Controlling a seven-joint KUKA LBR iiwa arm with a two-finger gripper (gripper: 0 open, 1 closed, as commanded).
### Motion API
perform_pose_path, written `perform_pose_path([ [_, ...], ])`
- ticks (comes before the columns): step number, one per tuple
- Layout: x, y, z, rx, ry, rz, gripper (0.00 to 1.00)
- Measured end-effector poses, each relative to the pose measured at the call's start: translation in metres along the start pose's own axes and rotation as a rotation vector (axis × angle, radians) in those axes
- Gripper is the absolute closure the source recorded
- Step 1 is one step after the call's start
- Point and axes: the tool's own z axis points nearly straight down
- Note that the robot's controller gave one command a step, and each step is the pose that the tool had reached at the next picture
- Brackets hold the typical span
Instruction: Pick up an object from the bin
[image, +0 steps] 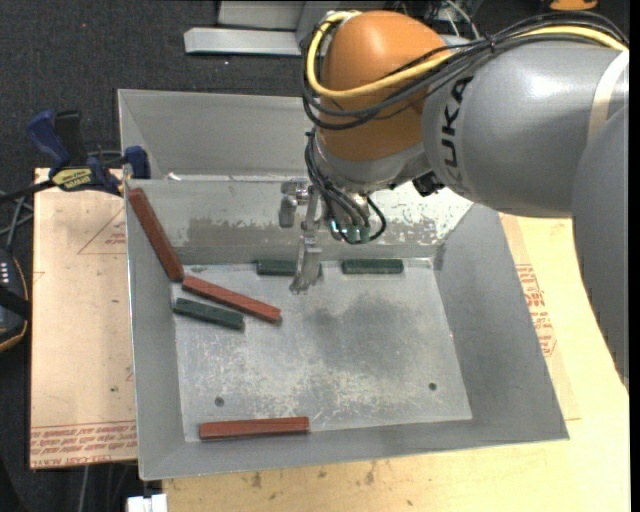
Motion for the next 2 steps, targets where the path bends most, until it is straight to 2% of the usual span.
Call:
perform_pose_path([
  [1,-0.001,-0.001,-0.005,-0.001,-0.007,0.002,0.00],
  [2,0.003,0.039,0.067,-0.002,-0.012,-0.001,0.00],
])
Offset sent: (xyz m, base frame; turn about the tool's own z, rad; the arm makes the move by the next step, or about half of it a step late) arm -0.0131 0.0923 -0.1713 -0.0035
